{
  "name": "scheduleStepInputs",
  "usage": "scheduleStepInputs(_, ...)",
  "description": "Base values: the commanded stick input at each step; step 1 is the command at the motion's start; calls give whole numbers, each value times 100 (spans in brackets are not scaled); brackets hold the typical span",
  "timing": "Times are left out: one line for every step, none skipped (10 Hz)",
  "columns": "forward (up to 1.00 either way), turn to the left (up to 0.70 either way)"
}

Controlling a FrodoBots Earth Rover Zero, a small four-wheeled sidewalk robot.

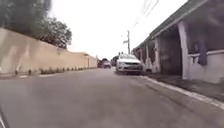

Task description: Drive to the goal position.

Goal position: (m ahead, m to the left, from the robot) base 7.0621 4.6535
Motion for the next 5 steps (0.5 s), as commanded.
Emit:
scheduleStepInputs(70, 1)
scheduleStepInputs(70, 1)
scheduleStepInputs(70, 1)
scheduleStepInputs(70, 1)
scheduleStepInputs(70, 1)
